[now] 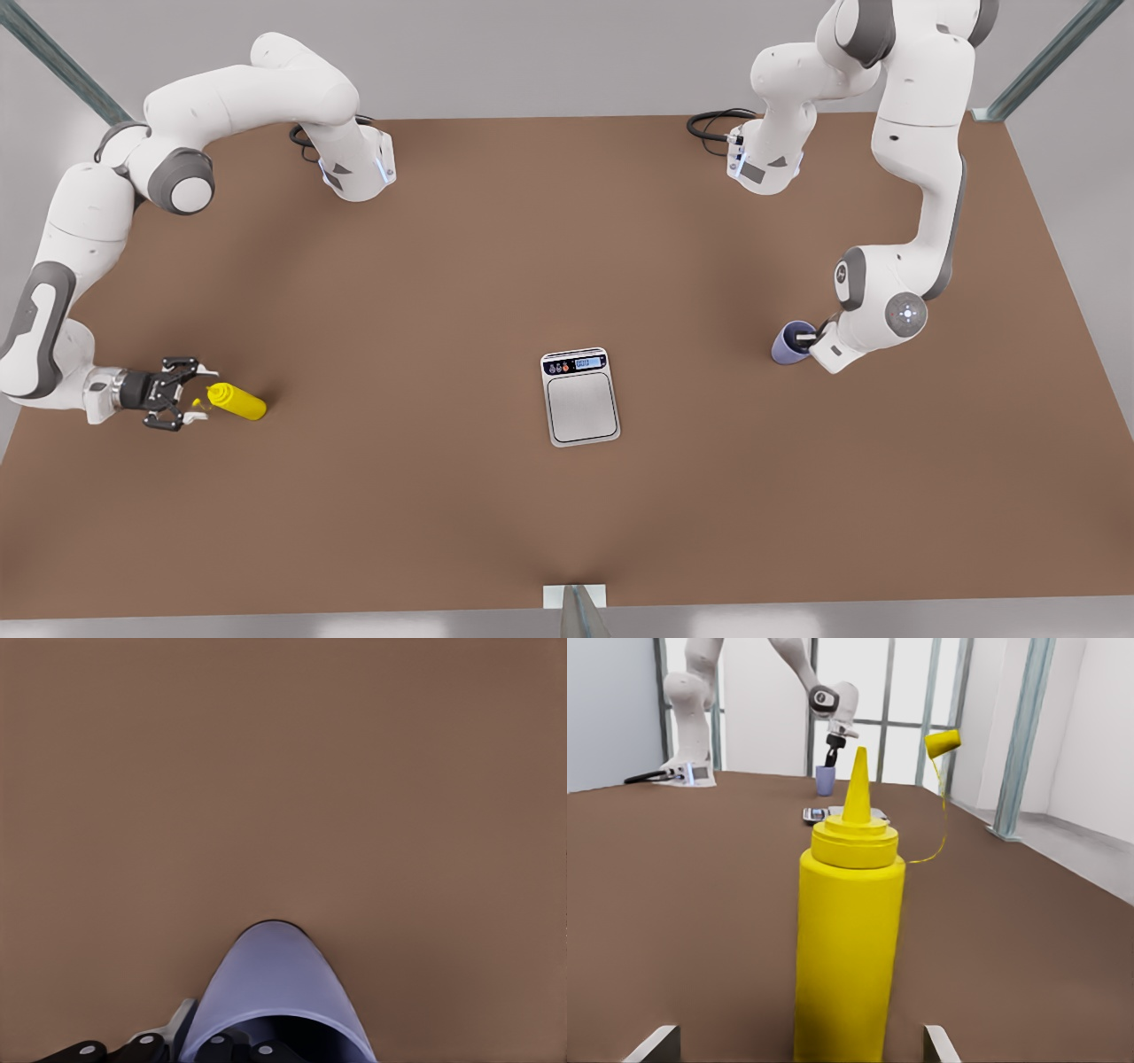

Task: Move cup to the weight, pick up sauce bottle, pour sauce

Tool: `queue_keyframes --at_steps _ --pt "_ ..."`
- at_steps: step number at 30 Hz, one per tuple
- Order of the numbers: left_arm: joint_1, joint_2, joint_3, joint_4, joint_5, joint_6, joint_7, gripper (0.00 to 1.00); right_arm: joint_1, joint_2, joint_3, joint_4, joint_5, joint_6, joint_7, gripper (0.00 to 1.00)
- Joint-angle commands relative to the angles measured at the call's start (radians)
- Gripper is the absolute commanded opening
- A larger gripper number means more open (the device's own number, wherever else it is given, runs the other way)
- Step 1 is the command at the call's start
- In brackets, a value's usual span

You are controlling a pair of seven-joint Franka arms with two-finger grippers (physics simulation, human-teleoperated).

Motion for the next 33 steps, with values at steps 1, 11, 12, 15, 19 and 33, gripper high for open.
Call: queue_keyframes --at_steps 1,11,12,15,19,33 --pt "0.000 0.000 0.000 0.000 -0.013 0.000 0.000 0.21 0.001 0.000 0.001 0.001 0.001 0.006 0.001 1.00" --pt "-0.006 -0.049 -0.070 0.149 -0.119 -0.170 -0.083 0.21 0.021 0.021 0.036 -0.065 0.067 0.029 -0.050 1.00" --pt "-0.006 -0.041 -0.113 0.183 -0.119 -0.179 -0.147 0.21 0.020 0.021 0.052 -0.082 0.067 0.029 -0.050 1.00" --pt "-0.098 0.012 -0.153 0.292 -0.120 -0.179 -0.340 0.21 0.018 0.021 0.065 -0.099 0.068 0.030 -0.050 1.00" --pt "-0.232 0.147 -0.155 0.514 -0.137 -0.179 -0.617 0.21 0.018 0.023 0.073 -0.099 0.080 0.030 -0.050 0.74" --pt "-0.474 0.381 -0.153 0.782 -0.211 -0.094 -1.043 0.21 0.009 0.032 0.099 -0.096 0.079 0.030 -0.038 0.52"
